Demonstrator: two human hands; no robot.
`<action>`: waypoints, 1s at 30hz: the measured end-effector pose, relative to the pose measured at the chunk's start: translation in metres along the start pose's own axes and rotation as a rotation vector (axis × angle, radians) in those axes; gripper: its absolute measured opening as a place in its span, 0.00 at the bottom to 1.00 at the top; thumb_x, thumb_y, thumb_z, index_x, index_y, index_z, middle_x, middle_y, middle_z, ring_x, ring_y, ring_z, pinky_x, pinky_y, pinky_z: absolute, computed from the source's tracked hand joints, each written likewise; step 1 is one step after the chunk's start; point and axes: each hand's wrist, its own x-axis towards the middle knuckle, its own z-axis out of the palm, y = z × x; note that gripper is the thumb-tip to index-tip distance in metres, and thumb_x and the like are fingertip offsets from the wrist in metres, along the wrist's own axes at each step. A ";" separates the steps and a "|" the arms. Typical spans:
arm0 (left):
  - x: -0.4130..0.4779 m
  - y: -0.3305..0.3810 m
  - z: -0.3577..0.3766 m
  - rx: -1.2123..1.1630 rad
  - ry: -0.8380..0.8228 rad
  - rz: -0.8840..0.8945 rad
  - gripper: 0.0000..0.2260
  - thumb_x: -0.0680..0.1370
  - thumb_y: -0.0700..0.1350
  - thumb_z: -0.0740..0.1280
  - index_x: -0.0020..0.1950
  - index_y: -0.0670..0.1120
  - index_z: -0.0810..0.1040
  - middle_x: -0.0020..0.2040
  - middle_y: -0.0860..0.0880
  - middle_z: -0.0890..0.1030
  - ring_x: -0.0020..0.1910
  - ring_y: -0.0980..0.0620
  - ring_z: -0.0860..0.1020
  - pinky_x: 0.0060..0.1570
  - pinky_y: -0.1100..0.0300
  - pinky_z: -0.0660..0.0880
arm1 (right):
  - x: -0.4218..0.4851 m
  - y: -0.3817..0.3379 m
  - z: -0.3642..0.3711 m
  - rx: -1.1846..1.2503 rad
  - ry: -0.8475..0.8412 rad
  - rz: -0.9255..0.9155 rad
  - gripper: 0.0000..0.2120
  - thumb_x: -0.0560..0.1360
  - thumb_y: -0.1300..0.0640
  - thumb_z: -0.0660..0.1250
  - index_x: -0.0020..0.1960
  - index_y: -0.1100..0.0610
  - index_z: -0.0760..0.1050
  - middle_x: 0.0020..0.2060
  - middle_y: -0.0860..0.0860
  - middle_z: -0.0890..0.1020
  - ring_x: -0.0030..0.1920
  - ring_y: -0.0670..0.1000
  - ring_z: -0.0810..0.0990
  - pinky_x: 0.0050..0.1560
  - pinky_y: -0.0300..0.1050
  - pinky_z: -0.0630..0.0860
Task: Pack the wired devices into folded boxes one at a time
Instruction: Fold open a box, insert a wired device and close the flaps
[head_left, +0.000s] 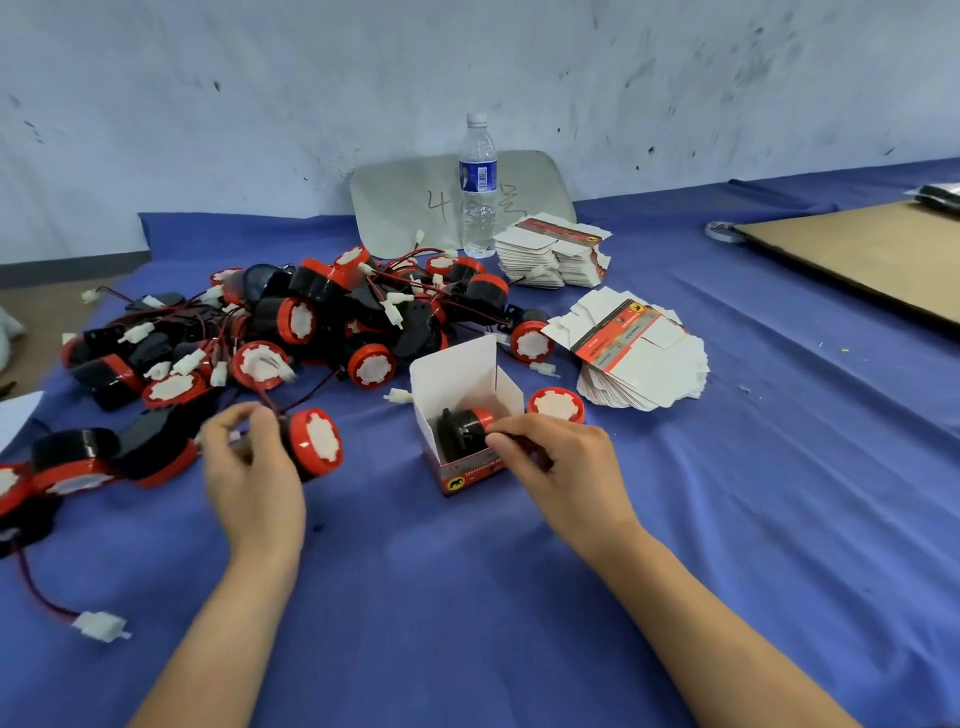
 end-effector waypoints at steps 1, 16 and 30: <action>-0.001 -0.006 0.001 0.109 -0.049 -0.024 0.06 0.81 0.48 0.60 0.57 0.52 0.73 0.43 0.59 0.75 0.48 0.53 0.74 0.48 0.58 0.67 | 0.000 0.000 0.000 -0.011 0.003 0.005 0.08 0.75 0.52 0.67 0.46 0.55 0.84 0.37 0.46 0.85 0.33 0.43 0.74 0.35 0.43 0.76; -0.066 0.012 0.024 0.297 -0.527 1.199 0.25 0.78 0.55 0.66 0.71 0.55 0.59 0.69 0.45 0.66 0.70 0.47 0.66 0.64 0.38 0.67 | -0.008 -0.019 -0.007 0.382 0.255 -0.024 0.06 0.81 0.54 0.52 0.48 0.50 0.67 0.29 0.53 0.78 0.24 0.44 0.73 0.28 0.35 0.68; -0.066 0.021 0.003 -0.139 -0.551 0.658 0.19 0.72 0.75 0.56 0.54 0.65 0.70 0.45 0.50 0.77 0.42 0.60 0.76 0.39 0.72 0.71 | -0.006 -0.032 -0.001 -0.123 0.248 -0.613 0.23 0.73 0.54 0.72 0.66 0.51 0.71 0.61 0.51 0.75 0.45 0.51 0.78 0.49 0.39 0.72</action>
